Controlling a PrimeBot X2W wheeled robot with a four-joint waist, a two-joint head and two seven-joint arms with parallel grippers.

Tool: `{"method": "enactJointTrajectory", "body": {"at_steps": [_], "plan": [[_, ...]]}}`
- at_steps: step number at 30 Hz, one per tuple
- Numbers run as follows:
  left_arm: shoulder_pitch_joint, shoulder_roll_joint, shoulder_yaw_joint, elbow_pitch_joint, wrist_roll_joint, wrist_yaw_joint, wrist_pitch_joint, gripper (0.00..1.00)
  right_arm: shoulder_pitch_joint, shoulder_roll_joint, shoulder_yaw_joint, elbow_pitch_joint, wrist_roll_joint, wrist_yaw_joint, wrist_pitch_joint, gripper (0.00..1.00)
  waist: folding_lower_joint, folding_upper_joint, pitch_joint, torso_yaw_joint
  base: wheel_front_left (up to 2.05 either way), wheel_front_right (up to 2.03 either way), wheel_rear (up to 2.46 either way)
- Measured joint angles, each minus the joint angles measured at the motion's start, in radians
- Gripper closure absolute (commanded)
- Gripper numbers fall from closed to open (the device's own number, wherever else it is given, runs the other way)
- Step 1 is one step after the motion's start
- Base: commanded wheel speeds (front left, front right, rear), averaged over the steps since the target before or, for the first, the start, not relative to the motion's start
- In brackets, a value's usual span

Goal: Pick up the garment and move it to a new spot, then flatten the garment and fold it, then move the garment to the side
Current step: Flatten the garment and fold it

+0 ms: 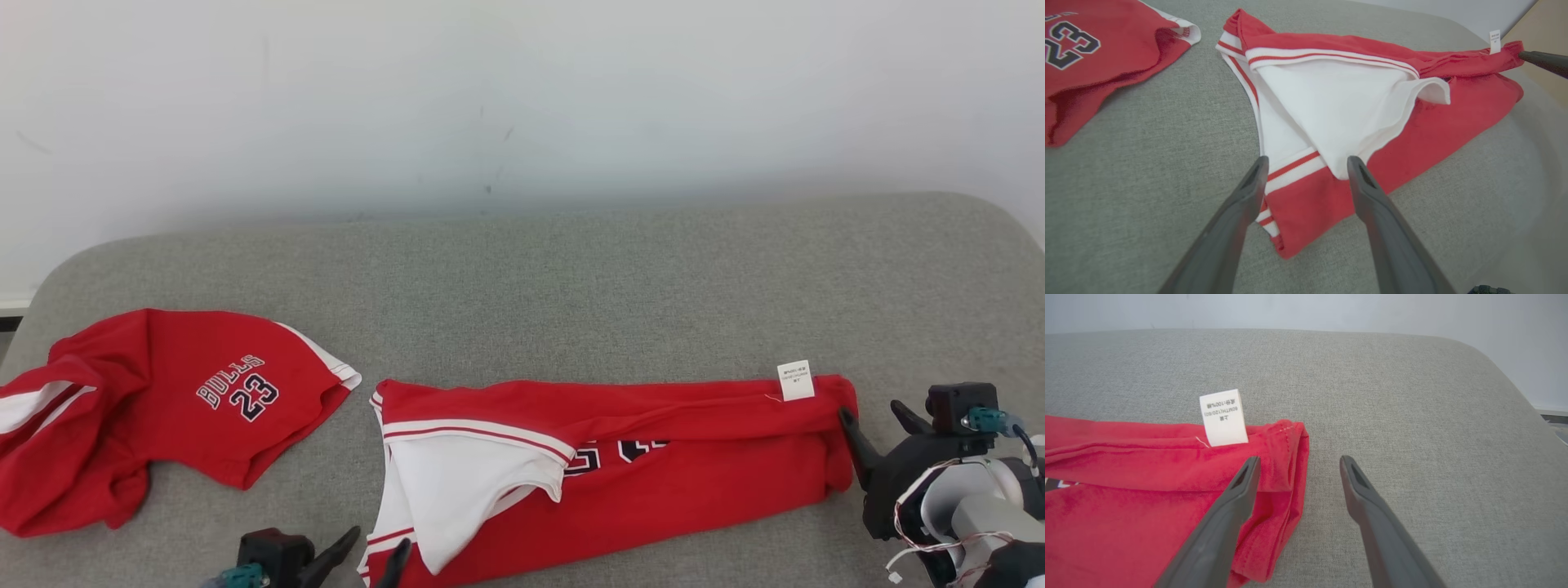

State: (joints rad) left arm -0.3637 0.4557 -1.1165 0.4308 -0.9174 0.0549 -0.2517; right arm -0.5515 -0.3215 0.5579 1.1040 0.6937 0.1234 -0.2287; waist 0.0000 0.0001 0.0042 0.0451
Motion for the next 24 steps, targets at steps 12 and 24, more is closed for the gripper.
{"method": "enactJointTrajectory", "body": {"at_steps": [12, 24], "plan": [[0.056, 0.028, 0.152, -0.106, 0.016, 0.061, 0.0, 0.0, 0.081, -0.034, -0.033, -0.048, 0.028, 0.0, -0.011, 0.0, 0.0001, 0.0, -0.027, 0.008, 0.0, 0.0, 0.0], [0.16, 0.055, 0.357, -0.156, 0.096, 0.069, 0.0, 0.0, 0.099, -0.037, -0.049, -0.098, 0.04, -0.009, -0.018, 0.0, 0.0, 0.0, -0.031, 0.054, 0.0, 0.0, 0.0]]}}
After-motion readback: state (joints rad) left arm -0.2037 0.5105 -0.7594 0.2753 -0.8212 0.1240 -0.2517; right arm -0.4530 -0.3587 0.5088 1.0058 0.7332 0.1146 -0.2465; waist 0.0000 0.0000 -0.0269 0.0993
